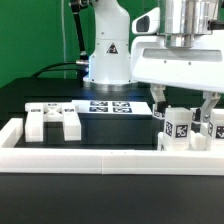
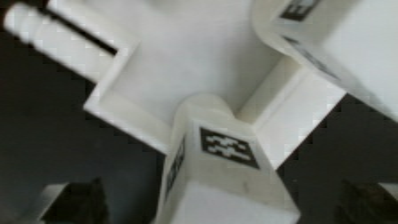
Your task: Assemble chair
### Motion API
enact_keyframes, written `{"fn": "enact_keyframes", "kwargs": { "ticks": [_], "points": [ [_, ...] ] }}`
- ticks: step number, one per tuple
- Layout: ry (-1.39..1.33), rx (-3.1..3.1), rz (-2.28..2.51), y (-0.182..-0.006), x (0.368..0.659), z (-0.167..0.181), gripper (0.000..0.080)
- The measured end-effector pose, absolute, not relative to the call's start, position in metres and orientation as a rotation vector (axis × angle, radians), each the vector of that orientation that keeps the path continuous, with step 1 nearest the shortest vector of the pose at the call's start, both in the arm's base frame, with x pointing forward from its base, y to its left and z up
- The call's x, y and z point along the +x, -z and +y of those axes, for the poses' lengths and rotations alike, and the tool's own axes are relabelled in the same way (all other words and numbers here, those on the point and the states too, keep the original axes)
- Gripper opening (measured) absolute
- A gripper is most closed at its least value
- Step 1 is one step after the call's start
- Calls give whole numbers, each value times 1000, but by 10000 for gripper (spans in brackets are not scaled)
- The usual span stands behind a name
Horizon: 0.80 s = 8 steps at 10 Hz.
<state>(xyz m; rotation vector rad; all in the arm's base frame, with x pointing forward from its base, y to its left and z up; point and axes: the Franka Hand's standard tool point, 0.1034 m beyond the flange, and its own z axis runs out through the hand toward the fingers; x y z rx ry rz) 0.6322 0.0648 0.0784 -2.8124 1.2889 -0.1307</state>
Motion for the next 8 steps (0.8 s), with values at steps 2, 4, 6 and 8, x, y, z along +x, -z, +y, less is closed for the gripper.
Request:
{"fn": "enact_keyframes", "kwargs": {
  "ticks": [2,4,6,8],
  "points": [
    [136,-2909,1079,-78,632,64,649],
    [158,-3013,802,-79,633,64,649],
    [174,-3091,534,-79,634,63,649],
    [178,-3136,269,-79,635,61,649]
  ]
}}
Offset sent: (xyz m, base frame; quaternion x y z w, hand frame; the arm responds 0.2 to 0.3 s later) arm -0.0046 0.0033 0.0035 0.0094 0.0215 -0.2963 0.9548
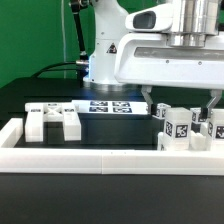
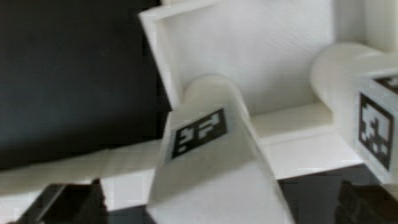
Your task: Assemble chair
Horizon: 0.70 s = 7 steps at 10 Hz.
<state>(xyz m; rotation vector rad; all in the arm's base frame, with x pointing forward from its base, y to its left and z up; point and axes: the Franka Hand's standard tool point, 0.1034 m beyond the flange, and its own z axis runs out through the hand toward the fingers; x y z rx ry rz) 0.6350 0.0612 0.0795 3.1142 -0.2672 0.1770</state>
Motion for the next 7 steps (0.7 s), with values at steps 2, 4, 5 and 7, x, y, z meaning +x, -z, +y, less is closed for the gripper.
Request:
{"fn": "enact_keyframes", "kwargs": {
  "ticks": [2,4,5,7],
  "points": [
    [-175,3111,-87,-79,635,60,649],
    [-172,3104,54,-79,635,59,649],
    [-172,3105,46,-79,635,59,517],
    [-173,3107,-1,-79,635,59,377]
  ]
}}
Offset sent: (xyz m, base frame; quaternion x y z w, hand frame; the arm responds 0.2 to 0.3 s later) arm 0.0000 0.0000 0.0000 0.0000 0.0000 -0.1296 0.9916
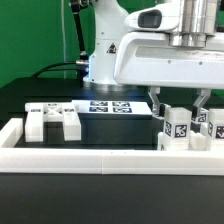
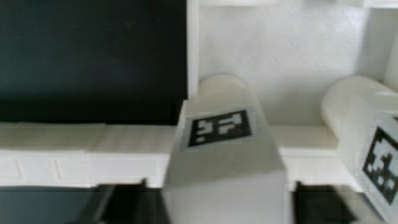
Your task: Assemble chair
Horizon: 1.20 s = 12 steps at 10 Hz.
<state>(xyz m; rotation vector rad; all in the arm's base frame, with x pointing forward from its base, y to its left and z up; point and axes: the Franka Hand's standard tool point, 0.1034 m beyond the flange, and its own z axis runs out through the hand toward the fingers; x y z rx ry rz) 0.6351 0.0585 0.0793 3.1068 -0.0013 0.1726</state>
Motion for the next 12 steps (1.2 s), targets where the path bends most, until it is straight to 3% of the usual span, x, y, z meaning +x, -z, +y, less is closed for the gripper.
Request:
{"fn": "enact_keyframes", "kwargs": {
  "ticks": [1,12],
  "points": [
    [-173,3107,-13,-79,635,58,289],
    [-126,2787,-1490,-79,636,58,290]
  ]
}}
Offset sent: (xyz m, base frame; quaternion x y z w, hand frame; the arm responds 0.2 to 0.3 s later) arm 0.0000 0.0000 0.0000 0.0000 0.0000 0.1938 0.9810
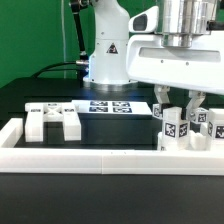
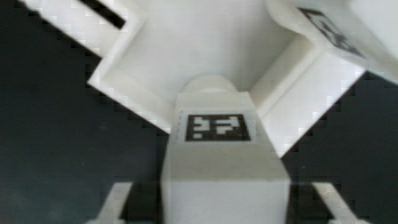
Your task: Assemble chair
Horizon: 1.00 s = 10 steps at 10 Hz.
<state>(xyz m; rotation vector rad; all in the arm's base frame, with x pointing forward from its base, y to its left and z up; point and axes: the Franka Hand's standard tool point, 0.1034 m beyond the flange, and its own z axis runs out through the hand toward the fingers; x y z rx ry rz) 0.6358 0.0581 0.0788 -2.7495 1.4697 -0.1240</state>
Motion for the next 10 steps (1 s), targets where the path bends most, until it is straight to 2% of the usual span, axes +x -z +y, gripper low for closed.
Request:
{"fn": "enact_keyframes", "kwargs": {
  "ticks": [5,8,9,10],
  "points": [
    [106,-2478,1865,-78,635,61,290],
    [107,-2516,1816,-78,635,61,291],
    [108,-2542,1781,-78,635,61,490],
    [115,-2618,1675,-79,635,61,490]
  ]
}}
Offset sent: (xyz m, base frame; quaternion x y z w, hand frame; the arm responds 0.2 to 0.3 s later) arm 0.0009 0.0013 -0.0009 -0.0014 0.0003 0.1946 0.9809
